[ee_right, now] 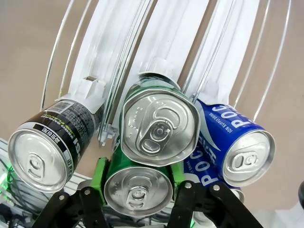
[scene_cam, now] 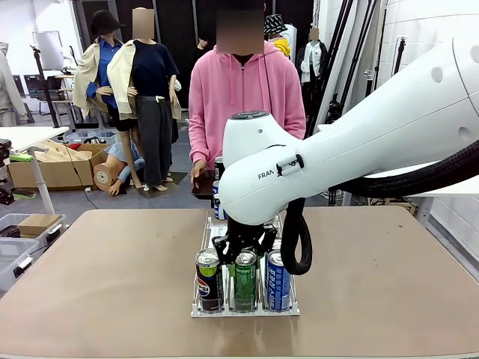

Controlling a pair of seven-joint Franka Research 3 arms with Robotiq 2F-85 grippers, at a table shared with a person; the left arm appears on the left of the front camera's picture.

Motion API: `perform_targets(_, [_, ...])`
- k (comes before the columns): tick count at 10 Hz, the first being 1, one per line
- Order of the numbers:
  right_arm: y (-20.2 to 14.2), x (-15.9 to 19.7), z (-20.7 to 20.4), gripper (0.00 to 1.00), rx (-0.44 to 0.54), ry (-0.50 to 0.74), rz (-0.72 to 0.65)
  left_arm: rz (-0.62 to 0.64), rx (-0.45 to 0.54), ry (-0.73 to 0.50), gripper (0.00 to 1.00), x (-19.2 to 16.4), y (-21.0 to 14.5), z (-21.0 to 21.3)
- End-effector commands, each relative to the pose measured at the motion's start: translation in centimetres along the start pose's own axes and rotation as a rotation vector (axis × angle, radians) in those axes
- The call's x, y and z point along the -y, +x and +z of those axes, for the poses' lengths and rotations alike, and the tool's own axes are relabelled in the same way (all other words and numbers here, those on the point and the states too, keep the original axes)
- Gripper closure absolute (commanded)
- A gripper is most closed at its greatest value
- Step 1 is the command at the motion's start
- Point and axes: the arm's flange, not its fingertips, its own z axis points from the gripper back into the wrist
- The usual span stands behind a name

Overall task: Retrieve and hand over the desired beverage to the person.
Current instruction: Pick up another can of the same type that the person held from the Automatic Can Dispenser.

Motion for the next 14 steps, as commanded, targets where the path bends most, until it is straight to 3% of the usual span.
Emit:
perform_targets(1, [0.1, 0.1, 0.0, 1.0, -0.001, 0.005, 0.003, 0.0, 0.008, 0.003, 0.0, 0.1, -0.3, 0.0])
perform_targets(4, [0.4, 0.3, 1.6, 1.0, 0.018, -0.016, 0.001, 0.0, 0.008, 0.003, 0.0, 0.1, -0.3, 0.0])
perform_targets(8, [1.9, 1.6, 10.2, 1.0, 0.012, -0.078, 0.009, 0.0, 0.008, 0.003, 0.0, 0.1, -0.3, 0.0])
perform_targets(11, [2.9, 4.1, 17.5, 1.0, 0.013, -0.054, 0.015, 0.0, 0.008, 0.003, 0.0, 0.1, -0.3, 0.0])
perform_targets(14, [2.7, 7.3, 22.2, 1.0, 0.02, -0.049, 0.018, 0.0, 0.008, 0.003, 0.0, 0.1, -0.3, 0.0])
